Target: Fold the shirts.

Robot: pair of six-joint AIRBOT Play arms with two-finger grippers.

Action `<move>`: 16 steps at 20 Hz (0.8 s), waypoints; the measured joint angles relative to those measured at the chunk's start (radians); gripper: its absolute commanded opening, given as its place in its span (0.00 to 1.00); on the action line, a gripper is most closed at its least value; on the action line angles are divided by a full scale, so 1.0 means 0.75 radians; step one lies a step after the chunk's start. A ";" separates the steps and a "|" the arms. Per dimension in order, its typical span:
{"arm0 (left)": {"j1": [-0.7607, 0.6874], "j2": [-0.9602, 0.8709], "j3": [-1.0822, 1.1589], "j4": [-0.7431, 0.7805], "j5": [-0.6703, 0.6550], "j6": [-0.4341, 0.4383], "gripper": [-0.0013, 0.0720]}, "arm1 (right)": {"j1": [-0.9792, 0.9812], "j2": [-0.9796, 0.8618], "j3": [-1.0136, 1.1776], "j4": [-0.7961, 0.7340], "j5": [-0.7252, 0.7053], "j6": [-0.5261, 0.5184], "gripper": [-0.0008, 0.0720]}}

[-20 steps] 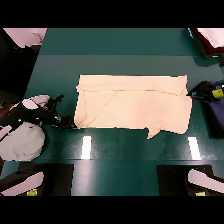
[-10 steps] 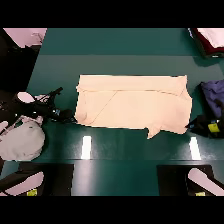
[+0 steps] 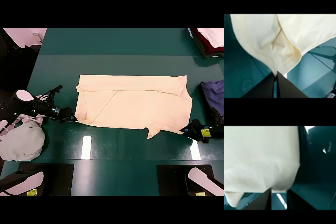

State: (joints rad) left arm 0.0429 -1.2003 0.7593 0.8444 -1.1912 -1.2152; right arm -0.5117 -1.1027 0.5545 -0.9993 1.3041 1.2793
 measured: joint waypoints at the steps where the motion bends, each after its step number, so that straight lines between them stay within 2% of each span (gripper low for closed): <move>1: 0.000 0.000 0.000 -0.001 0.001 0.000 0.05 | 0.018 0.000 -0.002 0.008 -0.001 -0.005 0.04; 4: 0.000 0.002 0.000 0.003 -0.023 0.000 0.05 | 0.102 0.000 0.018 -0.008 0.032 -0.042 0.04; 8: 0.000 0.086 -0.007 0.112 -0.092 -0.040 0.05 | 0.222 0.037 0.133 -0.223 0.211 -0.029 0.04; 12: 0.000 0.294 -0.104 0.247 -0.204 -0.109 0.05 | 0.281 0.212 0.182 -0.417 0.341 0.009 0.04; 16: 0.000 0.496 -0.289 0.262 -0.330 -0.218 0.05 | 0.297 0.416 0.168 -0.485 0.406 0.049 0.04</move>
State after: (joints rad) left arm 0.0429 -0.8280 0.5426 1.0412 -1.4387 -1.3788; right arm -0.2890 -0.7910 0.6807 -1.3628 1.6085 1.3159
